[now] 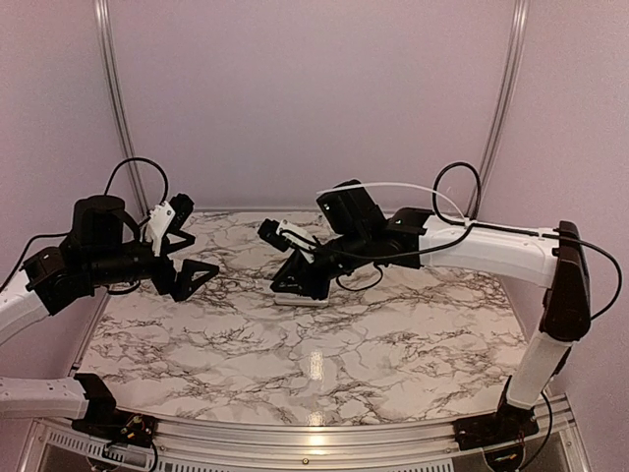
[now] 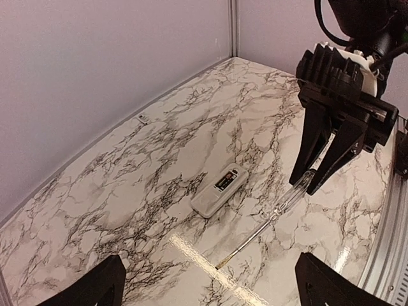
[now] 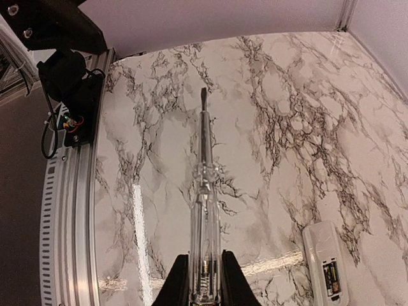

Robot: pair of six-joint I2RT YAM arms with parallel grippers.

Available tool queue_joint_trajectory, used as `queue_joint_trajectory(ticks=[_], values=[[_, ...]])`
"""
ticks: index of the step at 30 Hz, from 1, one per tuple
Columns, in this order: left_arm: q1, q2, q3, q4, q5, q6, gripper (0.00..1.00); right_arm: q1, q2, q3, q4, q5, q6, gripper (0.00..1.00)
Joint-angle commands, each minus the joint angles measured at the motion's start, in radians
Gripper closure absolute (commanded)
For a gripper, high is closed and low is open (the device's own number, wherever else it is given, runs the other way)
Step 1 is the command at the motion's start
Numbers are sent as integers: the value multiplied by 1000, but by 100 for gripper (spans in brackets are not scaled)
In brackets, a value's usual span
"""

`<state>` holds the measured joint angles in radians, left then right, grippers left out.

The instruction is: Unload the batteries from the remote control

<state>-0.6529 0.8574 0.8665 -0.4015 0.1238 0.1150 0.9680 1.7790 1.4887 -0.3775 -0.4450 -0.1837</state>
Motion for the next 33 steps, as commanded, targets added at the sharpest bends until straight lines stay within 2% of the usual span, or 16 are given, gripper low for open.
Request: queue_joint_trajectory(ticks=[1, 4, 9, 13, 19, 25, 33], values=[[-1, 85, 35, 54, 218, 223, 3, 9, -68, 1, -129, -5, 3, 100], [-15, 149, 74, 35, 261, 272, 5, 10, -103, 8, -173, 20, 0, 100], [-53, 244, 134, 34, 310, 319, 13, 10, -141, 20, -249, 19, -31, 100], [-75, 335, 208, -24, 380, 360, 23, 10, -163, 35, -291, 26, -63, 100], [-127, 437, 281, -97, 410, 414, 38, 11, -171, 71, -333, 67, -96, 100], [-151, 477, 298, -133, 428, 426, 42, 11, -176, 109, -354, 85, -124, 100], [-164, 531, 360, -161, 409, 485, 64, 11, -192, 107, -358, 37, -135, 100]])
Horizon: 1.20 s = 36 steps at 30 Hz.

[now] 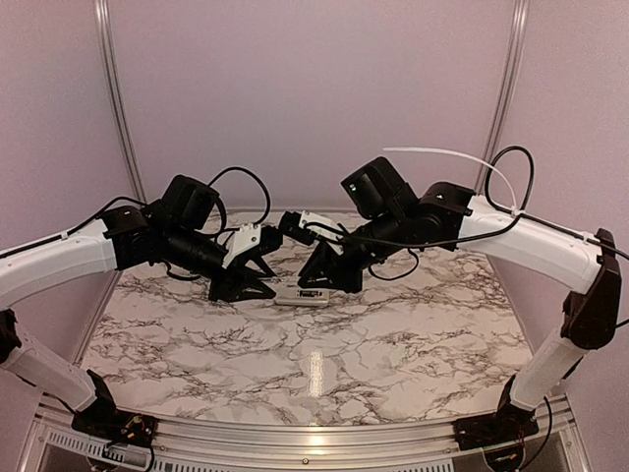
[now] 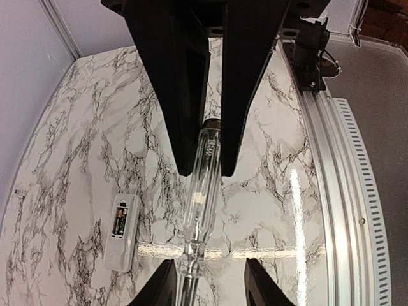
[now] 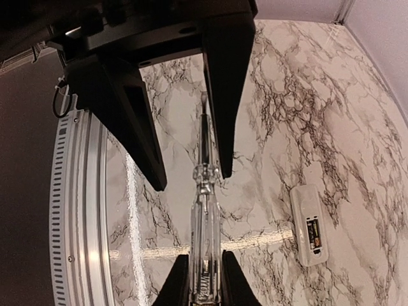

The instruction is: Unload the batteries from the remote control

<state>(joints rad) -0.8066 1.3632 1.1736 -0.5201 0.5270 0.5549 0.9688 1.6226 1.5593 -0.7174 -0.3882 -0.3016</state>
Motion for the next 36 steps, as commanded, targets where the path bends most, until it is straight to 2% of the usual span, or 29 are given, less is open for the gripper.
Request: queue_joint_trajectory(ticks=[1, 5, 8, 13, 14, 17, 20, 26, 32, 36], values=[[-10, 31, 63, -50, 3, 52, 69, 10, -38, 36, -20, -21, -18, 100], [-18, 43, 71, -69, -12, 74, 79, 10, -46, 39, -20, -24, -18, 100], [-18, 45, 76, -69, -13, 78, 100, 10, -54, 35, -18, -17, -12, 100], [-32, 29, 77, -51, -51, 78, 100, 10, -77, 6, 33, -9, 36, 100], [-35, 22, 73, -43, -61, 79, 100, 10, -79, 3, 47, -1, 57, 93], [-36, -9, 49, 2, -99, 69, 100, 9, -85, -9, 87, 64, 150, 53], [-36, -44, 16, 61, -143, 56, 100, 8, -106, -37, 132, 83, 233, 28], [-37, -135, -79, 232, -263, 19, 100, -52, -180, -108, 248, 52, 486, 11], [-37, -153, -103, 296, -321, 33, 100, -250, -171, -126, 313, -186, 939, 12], [-41, -136, -88, 325, -353, 49, 100, -259, -103, -61, 269, -262, 1036, 14]])
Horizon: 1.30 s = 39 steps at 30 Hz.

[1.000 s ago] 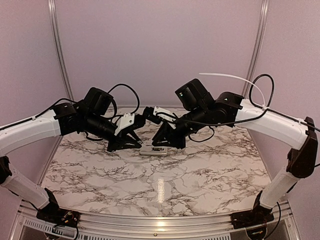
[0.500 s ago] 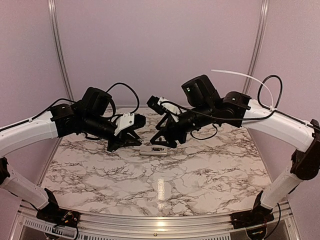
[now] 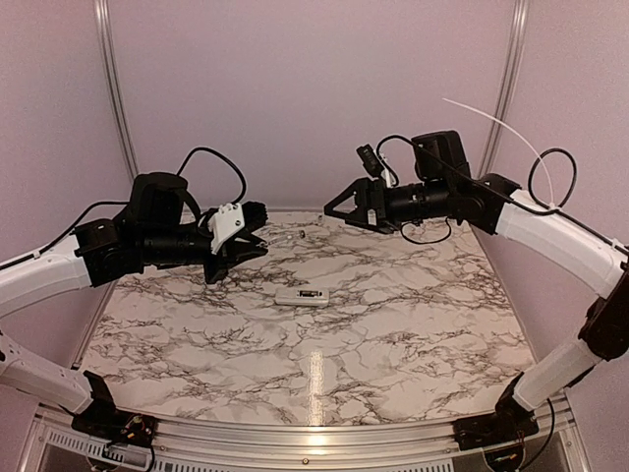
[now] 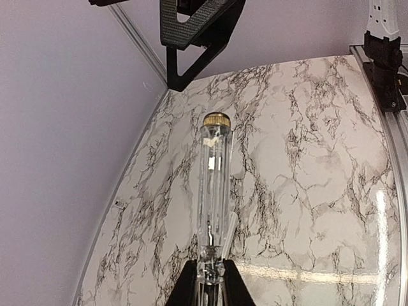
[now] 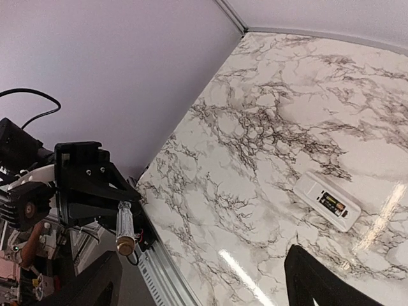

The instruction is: Unload the batteries from the remote control

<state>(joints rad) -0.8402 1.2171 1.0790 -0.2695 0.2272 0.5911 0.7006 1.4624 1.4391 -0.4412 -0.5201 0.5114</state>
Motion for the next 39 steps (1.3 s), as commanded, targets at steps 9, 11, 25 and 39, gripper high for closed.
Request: queue_joint_trajectory(ticks=[9, 11, 25, 39], values=[[-40, 77, 37, 116, -48, -17, 100, 24, 94, 87, 91, -212, 349, 20], [-45, 96, 48, 124, -46, -35, 100, 38, 106, 101, 81, -211, 351, 23], [-78, 144, 75, 190, -25, -100, 100, 97, 128, 112, 94, -201, 380, 46], [-104, 157, 78, 204, -57, -99, 100, 115, 155, 197, -92, -151, 288, 64]])
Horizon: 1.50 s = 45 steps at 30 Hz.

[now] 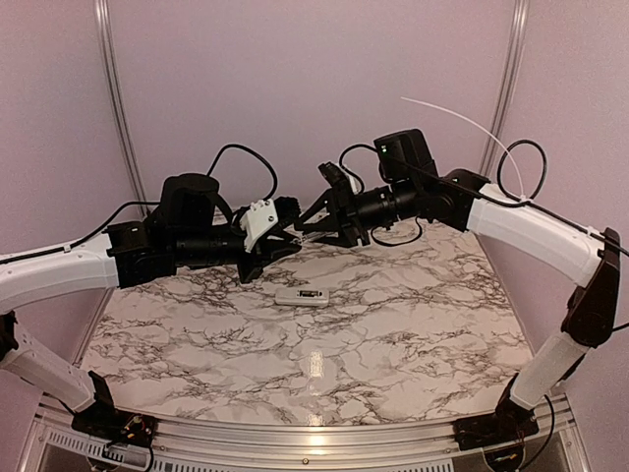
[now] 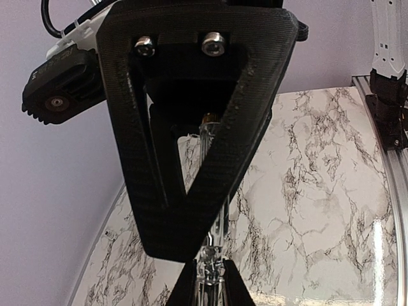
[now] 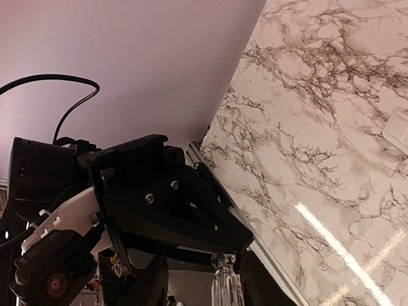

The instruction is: Unload the batteries from the remote control

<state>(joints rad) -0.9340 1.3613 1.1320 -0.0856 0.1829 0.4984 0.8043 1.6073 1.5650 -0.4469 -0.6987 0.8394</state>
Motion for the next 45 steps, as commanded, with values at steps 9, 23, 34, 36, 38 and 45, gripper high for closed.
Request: queue_joint_trajectory(ticks=[9, 23, 34, 36, 38, 45], values=[[-17, 9, 23, 16, -34, 6, 100, 12, 35, 132, -202, 33, -109, 67], [-18, 21, 37, 26, -38, -10, 100, 14, 63, 181, -279, 38, -175, 68], [-23, 34, 44, 23, -40, -21, 100, 16, 66, 178, -247, 37, -175, 78], [-25, 33, 43, 22, -41, -19, 100, 16, 66, 175, -244, 38, -175, 80], [-25, 33, 44, 21, -43, -19, 100, 16, 67, 174, -243, 36, -179, 83], [-25, 22, 36, 23, -41, -22, 88, 18, 64, 170, -263, 49, -204, 100]])
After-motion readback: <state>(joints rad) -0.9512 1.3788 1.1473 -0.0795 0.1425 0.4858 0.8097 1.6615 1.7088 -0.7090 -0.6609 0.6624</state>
